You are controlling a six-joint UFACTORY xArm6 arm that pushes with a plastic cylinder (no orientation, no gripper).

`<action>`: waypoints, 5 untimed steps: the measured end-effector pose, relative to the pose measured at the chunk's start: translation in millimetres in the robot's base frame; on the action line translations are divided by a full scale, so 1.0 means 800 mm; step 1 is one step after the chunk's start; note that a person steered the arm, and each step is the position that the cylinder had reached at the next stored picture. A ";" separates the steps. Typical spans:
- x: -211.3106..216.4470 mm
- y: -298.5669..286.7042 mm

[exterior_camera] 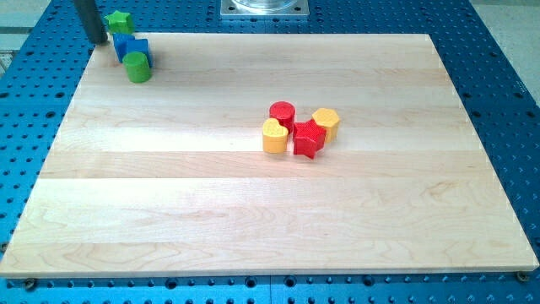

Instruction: Separate the blue blocks from each other

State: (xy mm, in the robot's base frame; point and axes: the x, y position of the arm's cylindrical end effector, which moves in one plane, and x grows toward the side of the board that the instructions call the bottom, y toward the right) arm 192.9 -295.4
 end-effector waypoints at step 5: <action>0.088 0.140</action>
State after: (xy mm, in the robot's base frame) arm 263.7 -183.7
